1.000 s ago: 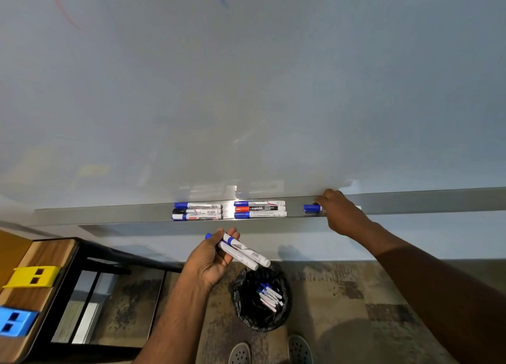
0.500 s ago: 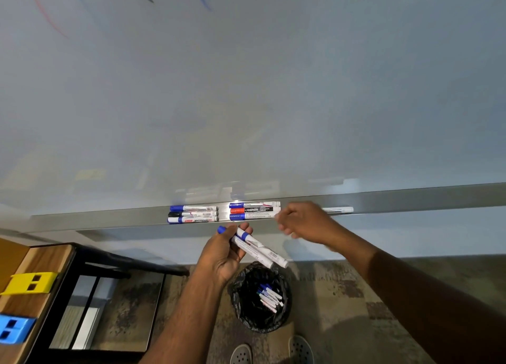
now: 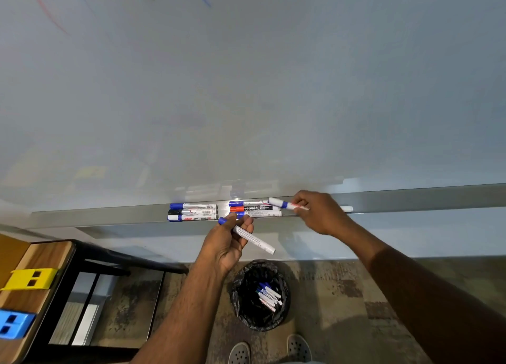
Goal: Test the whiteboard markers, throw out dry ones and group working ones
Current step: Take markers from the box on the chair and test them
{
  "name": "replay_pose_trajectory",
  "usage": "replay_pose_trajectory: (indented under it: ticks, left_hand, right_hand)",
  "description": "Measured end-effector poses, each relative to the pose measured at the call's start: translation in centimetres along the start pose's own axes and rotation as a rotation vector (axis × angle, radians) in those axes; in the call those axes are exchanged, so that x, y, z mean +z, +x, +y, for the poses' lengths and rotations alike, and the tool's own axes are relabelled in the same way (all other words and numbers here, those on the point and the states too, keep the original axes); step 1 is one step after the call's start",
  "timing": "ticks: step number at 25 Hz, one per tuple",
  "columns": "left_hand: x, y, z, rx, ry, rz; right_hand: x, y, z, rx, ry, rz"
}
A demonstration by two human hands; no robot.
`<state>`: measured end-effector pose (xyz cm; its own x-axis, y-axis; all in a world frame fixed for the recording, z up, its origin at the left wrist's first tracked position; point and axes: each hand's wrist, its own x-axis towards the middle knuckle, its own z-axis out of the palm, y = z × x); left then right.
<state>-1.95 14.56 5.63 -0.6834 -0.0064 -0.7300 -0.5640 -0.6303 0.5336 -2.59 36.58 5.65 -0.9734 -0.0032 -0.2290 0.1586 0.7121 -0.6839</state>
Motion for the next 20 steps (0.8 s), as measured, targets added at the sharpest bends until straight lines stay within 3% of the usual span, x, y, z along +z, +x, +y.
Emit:
replay_pose_trajectory:
  ticks: [2, 6, 14, 17, 19, 20]
  left_hand:
    - [0.1, -0.1, 0.3, -0.010, -0.020, -0.004]
    - [-0.2, 0.1, 0.1, -0.022, -0.028, -0.001]
    - [-0.2, -0.1, -0.2, -0.038, -0.011, 0.010]
    - [0.2, -0.2, -0.5, -0.043, -0.025, -0.004]
    - [0.7, -0.1, -0.8, -0.039, -0.035, -0.022]
    - [1.0, -0.1, -1.0, -0.036, -0.045, -0.038]
  right_hand:
    - [-0.9, 1.2, 2.1, -0.037, -0.171, 0.103]
    - [-1.1, 2.5, 5.9, -0.019, -0.420, 0.053]
    - [-0.3, 3.7, 8.0, -0.017, -0.487, 0.034]
    - [0.1, 2.6, 7.1, -0.066, -0.394, 0.175]
    - [0.9, 1.1, 5.0, -0.151, -0.157, 0.256]
    - [1.4, 0.2, 3.4, -0.156, -0.010, 0.205]
